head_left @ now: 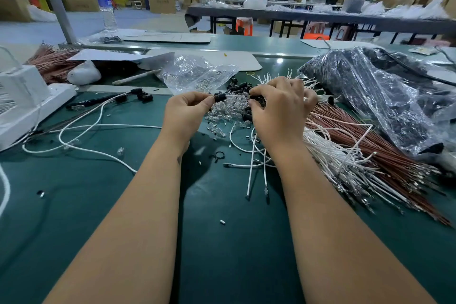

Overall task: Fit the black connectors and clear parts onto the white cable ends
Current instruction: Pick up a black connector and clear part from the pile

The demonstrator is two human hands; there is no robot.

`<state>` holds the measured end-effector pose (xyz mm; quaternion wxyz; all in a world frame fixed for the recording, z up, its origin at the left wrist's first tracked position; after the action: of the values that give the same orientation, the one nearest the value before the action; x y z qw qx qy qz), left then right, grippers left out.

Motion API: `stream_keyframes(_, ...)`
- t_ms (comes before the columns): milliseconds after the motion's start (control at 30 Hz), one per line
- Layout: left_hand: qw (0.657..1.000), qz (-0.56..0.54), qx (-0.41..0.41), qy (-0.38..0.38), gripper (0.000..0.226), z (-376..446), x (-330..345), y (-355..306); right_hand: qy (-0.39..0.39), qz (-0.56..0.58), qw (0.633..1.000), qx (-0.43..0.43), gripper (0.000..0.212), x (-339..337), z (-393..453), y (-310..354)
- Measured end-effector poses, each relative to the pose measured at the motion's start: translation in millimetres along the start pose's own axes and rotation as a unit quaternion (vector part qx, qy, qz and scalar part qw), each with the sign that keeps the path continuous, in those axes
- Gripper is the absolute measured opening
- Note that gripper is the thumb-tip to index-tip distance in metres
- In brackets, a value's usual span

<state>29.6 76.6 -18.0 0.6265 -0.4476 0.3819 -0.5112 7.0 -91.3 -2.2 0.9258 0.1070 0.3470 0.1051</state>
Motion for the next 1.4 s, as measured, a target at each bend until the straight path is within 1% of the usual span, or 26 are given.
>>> stream_keyframes(67, 1.000, -0.001, -0.007, 0.010, 0.012, -0.1, 0.7, 0.3, -0.007, 0.016, 1.000, 0.008, 0.016, 0.8, -0.1, -0.7)
stream_keyframes(267, 0.999, -0.014, -0.026, 0.023, 0.013, 2.7, 1.1, 0.3, -0.017, 0.060, 0.998, 0.008, 0.009, 0.9, -0.5, -0.6)
stream_keyframes(400, 0.999, -0.008, -0.027, 0.035, 0.012, 2.3, 0.8, 0.7, -0.018, 0.128, 0.992, 0.014, 0.008, 2.3, -0.2, 1.4)
stream_keyframes(633, 0.998, 0.001, -0.027, 0.063, 0.011, -2.0, 2.5, -1.1, 0.017, 0.214, 0.975, 0.051, 0.006, 0.2, 0.6, 4.2)
stream_keyframes(767, 0.998, 0.007, -0.013, 0.060, 0.011, -3.4, 4.1, -1.3, -0.033, 0.270, 0.961, 0.058, 0.004, -9.2, 1.9, 10.0)
stream_keyframes(833, 0.998, 0.019, 0.008, 0.052, 0.011, -3.4, 4.8, -0.7, -0.037, 0.274, 0.960, 0.049, 0.003, -10.2, 1.9, 12.8)
stream_keyframes(933, 0.997, 0.052, 0.045, 0.041, 0.008, -2.1, 5.6, 1.6, -0.012, 0.248, 0.968, 0.040, 0.005, -5.2, 0.8, 12.4)
stream_keyframes(1033, 0.994, 0.069, 0.066, 0.055, 0.008, -2.6, 8.3, 2.8, 0.018, 0.243, 0.968, 0.065, 0.008, -0.4, 1.0, 8.1)
stream_keyframes(1100, 0.996, 0.039, 0.058, 0.061, 0.012, -2.4, 10.7, 2.7, 0.038, 0.276, 0.955, 0.105, 0.009, 1.9, 2.4, 4.3)
stream_keyframes(1167, 0.997, 0.017, 0.036, 0.072, 0.013, -1.8, 13.0, 2.8, 0.043, 0.304, 0.942, 0.135, 0.009, 2.6, 3.5, 1.5)
stream_keyframes(1267, 0.995, 0.003, 0.008, 0.095, 0.014, -3.0, 17.3, 2.7, 0.049, 0.326, 0.934, 0.142, 0.008, 2.7, 3.9, 0.9)
stream_keyframes(1400, 0.994, 0.006, 0.013, 0.112, 0.011, -5.9, 20.7, 0.3, 0.074, 0.326, 0.932, 0.140, 0.008, 6.3, 4.2, -0.2)
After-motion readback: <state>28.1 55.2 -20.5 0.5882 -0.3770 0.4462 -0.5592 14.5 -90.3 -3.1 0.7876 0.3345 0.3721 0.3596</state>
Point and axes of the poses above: each hand's wrist, its own z-axis towards the middle knuckle, its own x-axis out of the palm, y = z × x, the point moved 1 cm from there along z, towards the middle knuckle, and after that the axes turned 3 degrees about -z, right-handed, at the moved point
